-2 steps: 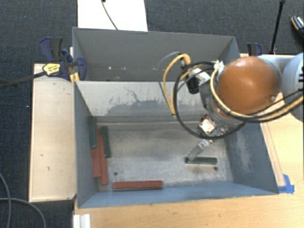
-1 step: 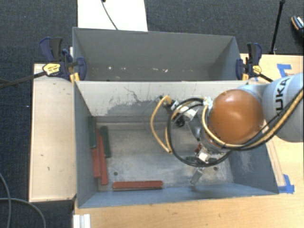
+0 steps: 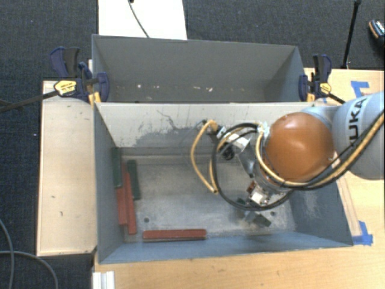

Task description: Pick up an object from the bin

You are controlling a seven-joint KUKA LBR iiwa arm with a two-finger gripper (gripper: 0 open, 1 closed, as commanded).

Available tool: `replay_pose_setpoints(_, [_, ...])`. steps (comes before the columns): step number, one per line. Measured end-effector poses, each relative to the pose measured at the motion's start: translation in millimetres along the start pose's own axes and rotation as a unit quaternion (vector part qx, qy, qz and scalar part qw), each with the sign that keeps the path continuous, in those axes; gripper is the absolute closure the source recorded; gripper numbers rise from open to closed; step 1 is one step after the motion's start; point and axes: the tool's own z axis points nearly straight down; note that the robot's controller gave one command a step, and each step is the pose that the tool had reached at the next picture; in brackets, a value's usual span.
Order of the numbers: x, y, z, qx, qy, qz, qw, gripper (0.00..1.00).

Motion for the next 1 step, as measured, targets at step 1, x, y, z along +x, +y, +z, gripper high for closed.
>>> replay_pose_setpoints(1, [-8.5,-20.8,-78.0,0.005,0.0034,0.011,0.9999,1.0])
